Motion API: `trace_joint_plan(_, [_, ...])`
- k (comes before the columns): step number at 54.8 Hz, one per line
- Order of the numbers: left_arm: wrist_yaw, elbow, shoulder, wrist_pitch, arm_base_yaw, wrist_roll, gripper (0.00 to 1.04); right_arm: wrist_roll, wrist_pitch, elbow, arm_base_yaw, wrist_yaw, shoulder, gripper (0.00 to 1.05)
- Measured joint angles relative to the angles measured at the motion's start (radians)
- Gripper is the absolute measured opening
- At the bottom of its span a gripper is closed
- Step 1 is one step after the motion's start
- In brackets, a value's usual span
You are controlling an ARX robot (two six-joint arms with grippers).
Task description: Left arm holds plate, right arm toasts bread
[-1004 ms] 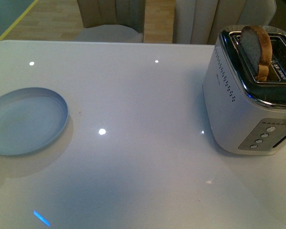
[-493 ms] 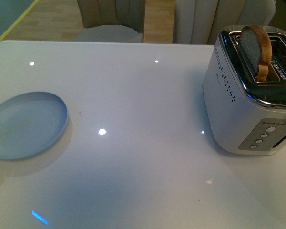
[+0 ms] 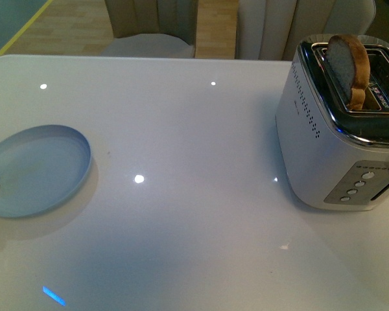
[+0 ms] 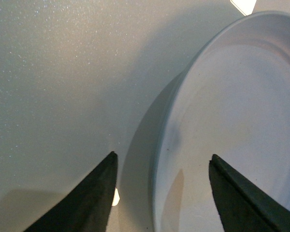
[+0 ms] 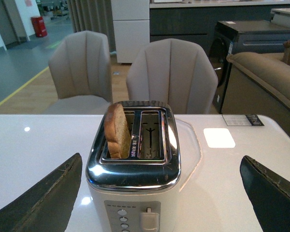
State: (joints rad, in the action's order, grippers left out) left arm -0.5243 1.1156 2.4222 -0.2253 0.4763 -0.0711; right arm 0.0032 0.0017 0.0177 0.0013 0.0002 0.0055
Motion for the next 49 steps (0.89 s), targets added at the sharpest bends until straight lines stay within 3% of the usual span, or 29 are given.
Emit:
trace_joint_plan(10, [-0.030, -0.065, -0.122, -0.064, -0.014, -0.042, 0.99, 0.000, 0.000, 0.000, 0.000, 0.000, 0.000, 0.96])
trace_joint_plan(32, [-0.082, -0.335, -0.630, -0.236, -0.061, -0.093, 0.98, 0.000, 0.000, 0.000, 0.000, 0.000, 0.000, 0.96])
trace_joint_plan(49, [-0.071, -0.561, -1.092, -0.213, -0.160, -0.194, 0.98, 0.000, 0.000, 0.000, 0.000, 0.000, 0.000, 0.96])
